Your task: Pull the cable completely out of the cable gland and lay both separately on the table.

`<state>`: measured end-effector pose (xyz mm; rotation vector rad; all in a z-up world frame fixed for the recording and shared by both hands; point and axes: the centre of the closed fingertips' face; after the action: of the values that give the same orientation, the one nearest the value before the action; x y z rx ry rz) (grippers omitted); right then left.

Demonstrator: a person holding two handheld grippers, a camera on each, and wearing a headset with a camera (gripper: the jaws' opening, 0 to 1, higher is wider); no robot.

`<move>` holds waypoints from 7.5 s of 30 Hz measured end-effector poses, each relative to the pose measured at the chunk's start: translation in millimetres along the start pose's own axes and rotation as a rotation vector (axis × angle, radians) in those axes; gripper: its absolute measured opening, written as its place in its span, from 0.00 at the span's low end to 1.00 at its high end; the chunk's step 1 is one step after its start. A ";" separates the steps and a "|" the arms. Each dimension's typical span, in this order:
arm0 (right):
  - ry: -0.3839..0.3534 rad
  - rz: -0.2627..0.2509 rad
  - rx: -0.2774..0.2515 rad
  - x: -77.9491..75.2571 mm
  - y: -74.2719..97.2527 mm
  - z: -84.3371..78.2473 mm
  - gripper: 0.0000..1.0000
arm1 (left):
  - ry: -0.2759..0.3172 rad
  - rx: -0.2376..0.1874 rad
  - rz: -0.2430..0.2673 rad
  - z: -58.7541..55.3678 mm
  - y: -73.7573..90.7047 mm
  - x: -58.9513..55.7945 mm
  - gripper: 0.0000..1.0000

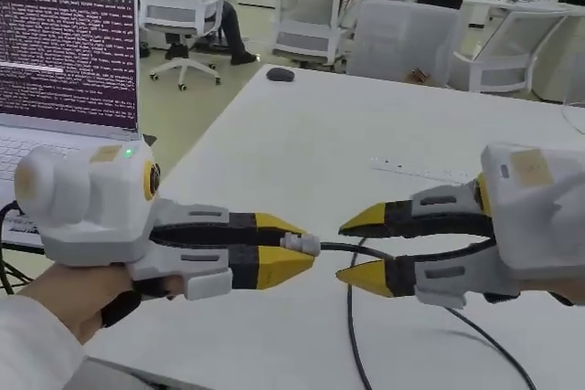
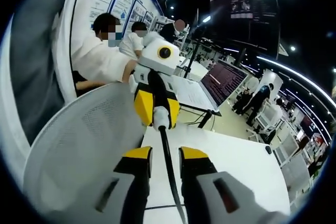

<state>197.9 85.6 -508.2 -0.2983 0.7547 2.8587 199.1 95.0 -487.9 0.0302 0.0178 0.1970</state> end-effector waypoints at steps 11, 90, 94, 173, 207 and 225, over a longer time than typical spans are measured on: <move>-0.030 -0.111 0.054 8.2 -7.1 10.3 0.04 | 0.034 0.020 -0.147 12.0 11.2 -6.4 0.16; -0.086 -0.081 -0.013 11.1 50.9 -14.7 0.03 | 0.092 -0.030 -0.053 49.0 -18.9 -26.4 0.16; -0.098 -0.084 -0.011 13.9 50.8 -18.2 0.03 | 0.093 -0.018 -0.052 45.7 -18.8 -28.5 0.16; -0.587 -0.113 0.351 -101.0 -71.9 -274.5 0.09 | 0.157 0.036 0.274 16.6 41.6 20.3 0.16; -0.803 -0.324 0.043 -57.5 28.0 -206.3 0.42 | 0.270 0.237 0.204 -85.6 -8.9 80.6 0.16; -0.971 -0.562 0.096 13.3 112.8 -232.1 0.41 | 0.246 0.529 0.340 -229.3 -56.8 141.4 0.16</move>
<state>195.5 -126.1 -656.3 0.7249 0.4744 2.0351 344.1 73.6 -720.9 0.5392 0.3111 0.5312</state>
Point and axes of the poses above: the centre of the closed fingertips' face, and the gripper's own axes: y roughly backward along the fingers, x roughly to its left, z roughly out of its top, and after that the axes turned 7 degrees about -y, right-handed
